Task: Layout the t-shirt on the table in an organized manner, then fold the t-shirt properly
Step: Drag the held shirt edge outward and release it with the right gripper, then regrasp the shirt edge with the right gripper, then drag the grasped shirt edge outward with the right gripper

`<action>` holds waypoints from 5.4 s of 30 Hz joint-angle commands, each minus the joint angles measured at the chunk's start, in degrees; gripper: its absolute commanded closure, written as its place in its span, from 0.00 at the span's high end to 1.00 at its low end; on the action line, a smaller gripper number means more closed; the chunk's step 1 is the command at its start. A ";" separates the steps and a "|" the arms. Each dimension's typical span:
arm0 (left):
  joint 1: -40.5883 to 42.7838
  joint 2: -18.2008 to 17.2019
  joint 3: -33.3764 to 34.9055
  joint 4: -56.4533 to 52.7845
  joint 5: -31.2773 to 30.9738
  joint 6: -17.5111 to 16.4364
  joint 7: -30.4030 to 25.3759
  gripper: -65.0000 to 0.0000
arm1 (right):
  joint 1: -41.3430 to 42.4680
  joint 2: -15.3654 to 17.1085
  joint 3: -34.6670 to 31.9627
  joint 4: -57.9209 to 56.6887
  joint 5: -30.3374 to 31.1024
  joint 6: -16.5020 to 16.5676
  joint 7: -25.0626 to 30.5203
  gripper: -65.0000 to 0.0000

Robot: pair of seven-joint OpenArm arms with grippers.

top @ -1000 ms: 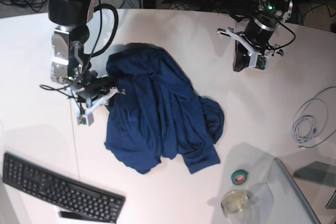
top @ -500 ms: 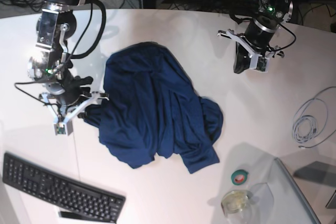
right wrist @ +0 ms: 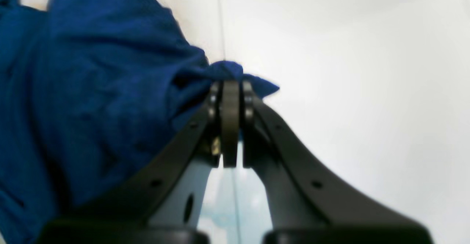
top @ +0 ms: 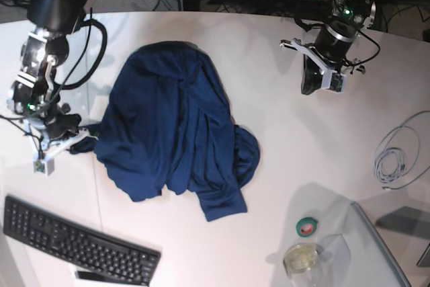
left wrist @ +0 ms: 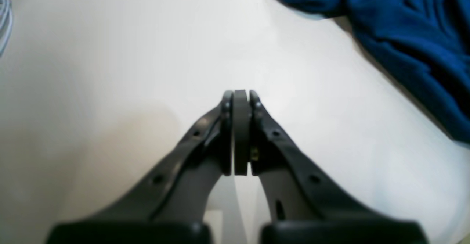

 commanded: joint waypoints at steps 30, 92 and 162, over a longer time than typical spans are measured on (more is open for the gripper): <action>0.13 -3.57 -0.22 1.10 -0.35 -0.05 -1.32 0.00 | -20.64 -7.16 -16.35 25.00 5.13 0.17 -6.66 0.62; 1.97 -0.14 3.38 3.47 -0.62 -0.05 -1.32 0.00 | -27.49 -6.98 -17.23 33.96 7.68 0.17 -6.66 0.62; 4.70 0.47 -3.39 -0.57 -0.35 -0.05 -1.41 0.00 | -20.46 -5.93 -13.10 28.16 7.59 0.53 -12.37 0.00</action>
